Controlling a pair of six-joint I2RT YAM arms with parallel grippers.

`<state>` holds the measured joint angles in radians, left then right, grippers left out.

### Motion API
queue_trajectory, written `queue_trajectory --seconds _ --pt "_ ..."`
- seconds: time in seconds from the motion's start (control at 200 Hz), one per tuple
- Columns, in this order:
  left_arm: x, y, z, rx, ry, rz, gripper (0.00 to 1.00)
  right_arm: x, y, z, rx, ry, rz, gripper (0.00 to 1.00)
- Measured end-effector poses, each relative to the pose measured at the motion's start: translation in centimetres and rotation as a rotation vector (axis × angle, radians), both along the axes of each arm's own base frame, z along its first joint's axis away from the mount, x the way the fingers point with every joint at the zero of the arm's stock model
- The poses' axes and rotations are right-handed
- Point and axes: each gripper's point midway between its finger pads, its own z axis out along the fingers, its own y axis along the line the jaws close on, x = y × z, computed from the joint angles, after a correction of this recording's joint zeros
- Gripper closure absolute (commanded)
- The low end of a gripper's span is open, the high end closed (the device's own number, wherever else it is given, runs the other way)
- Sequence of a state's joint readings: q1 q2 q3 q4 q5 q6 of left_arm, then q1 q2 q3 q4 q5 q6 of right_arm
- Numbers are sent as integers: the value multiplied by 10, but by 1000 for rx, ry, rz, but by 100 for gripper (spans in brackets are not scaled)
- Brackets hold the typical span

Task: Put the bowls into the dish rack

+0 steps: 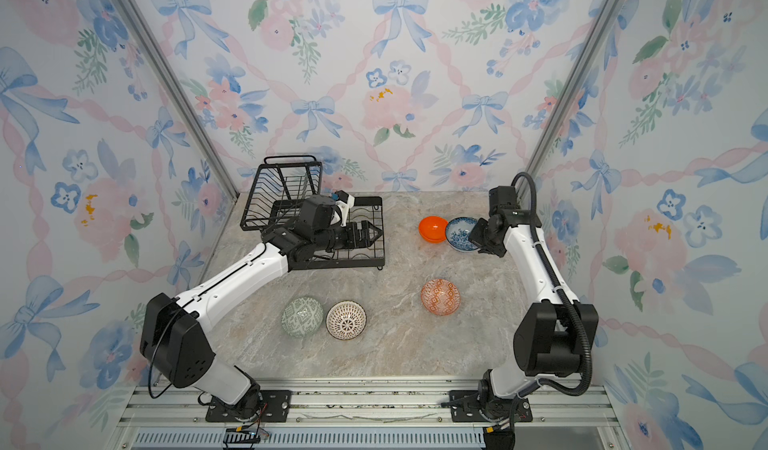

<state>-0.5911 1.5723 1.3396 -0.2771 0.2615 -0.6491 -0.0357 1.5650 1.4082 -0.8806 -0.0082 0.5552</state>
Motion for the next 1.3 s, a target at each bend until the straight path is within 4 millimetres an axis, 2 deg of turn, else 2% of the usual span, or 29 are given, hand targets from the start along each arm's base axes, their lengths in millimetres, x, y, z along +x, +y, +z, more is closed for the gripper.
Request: queue_trajectory --seconds 0.145,0.295,0.51,0.77,0.86,1.02,1.18,1.3 --pt "-14 -21 -10 4 34 -31 2 -21 -15 -33 19 75 -40 100" --pt "-25 -33 -14 -7 64 -38 2 -33 -26 -59 35 116 -76 100" --pt "-26 -35 -13 -16 76 -12 2 -33 -42 -82 38 124 -117 99" --pt "-25 -33 -11 -22 81 7 2 -42 -47 -118 20 188 -118 95" --pt "-23 -34 -11 -23 83 8 2 -43 -47 -124 15 198 -118 87" --pt "-16 -41 -10 -26 81 9 2 -40 -49 -123 7 184 -116 80" --pt "-6 -48 -7 -24 64 2 2 -39 -50 -121 -5 175 -115 61" --pt "1 -49 -2 -16 33 -9 2 -39 -49 -106 -21 138 -121 43"
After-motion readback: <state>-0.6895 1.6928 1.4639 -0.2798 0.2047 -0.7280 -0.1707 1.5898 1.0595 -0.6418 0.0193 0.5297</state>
